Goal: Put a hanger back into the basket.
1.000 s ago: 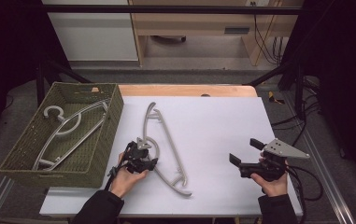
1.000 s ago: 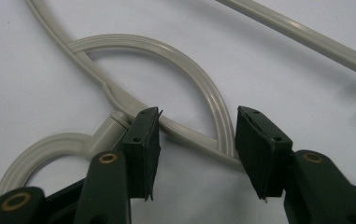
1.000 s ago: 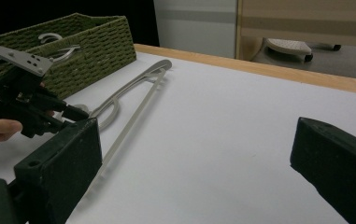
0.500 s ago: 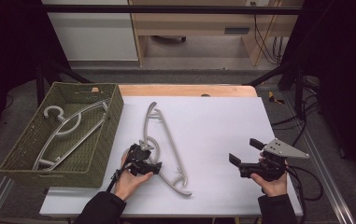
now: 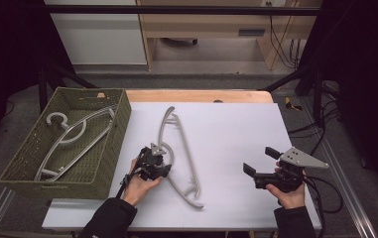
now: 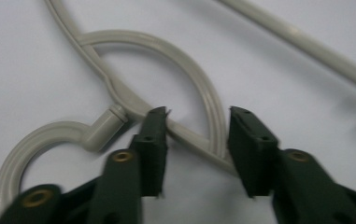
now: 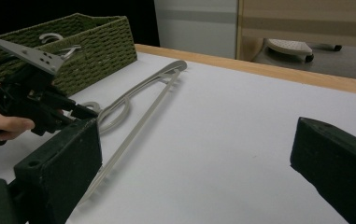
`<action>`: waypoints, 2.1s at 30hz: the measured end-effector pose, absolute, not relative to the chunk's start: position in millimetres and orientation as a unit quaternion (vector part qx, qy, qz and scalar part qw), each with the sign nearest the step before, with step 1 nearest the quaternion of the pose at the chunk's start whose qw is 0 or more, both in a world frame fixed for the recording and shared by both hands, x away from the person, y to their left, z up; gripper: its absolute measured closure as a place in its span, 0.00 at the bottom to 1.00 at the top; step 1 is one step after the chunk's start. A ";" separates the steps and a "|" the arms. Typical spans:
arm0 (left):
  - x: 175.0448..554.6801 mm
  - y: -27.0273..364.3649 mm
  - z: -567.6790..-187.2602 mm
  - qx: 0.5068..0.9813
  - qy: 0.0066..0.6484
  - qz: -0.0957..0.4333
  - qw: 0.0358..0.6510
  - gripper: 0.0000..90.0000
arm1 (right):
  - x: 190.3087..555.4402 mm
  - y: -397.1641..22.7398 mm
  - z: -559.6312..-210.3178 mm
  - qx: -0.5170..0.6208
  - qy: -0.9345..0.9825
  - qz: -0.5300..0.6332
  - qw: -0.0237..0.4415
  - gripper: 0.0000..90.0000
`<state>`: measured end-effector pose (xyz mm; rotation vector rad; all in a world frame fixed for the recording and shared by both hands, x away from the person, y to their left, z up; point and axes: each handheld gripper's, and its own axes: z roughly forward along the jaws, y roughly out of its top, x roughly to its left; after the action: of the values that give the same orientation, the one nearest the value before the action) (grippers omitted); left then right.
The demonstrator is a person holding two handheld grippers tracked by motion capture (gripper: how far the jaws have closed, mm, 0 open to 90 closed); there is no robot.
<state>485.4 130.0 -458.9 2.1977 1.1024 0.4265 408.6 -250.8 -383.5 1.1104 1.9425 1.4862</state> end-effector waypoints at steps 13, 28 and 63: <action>430.5 84.8 -465.9 0.877 0.324 0.087 0.343 0.97 | 407.8 -251.8 -382.8 0.402 0.704 0.540 0.226 0.03; 421.1 136.4 -459.5 0.896 0.330 0.067 0.288 0.99 | 408.4 -250.5 -383.9 0.403 0.706 0.538 0.225 0.03; 447.3 138.7 -467.0 0.863 0.389 0.128 0.296 0.58 | 408.3 -250.3 -384.1 0.402 0.707 0.536 0.225 0.03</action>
<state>447.3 138.7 -467.0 2.2956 1.0358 0.3398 408.3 -250.3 -384.1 1.1080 1.9510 1.4798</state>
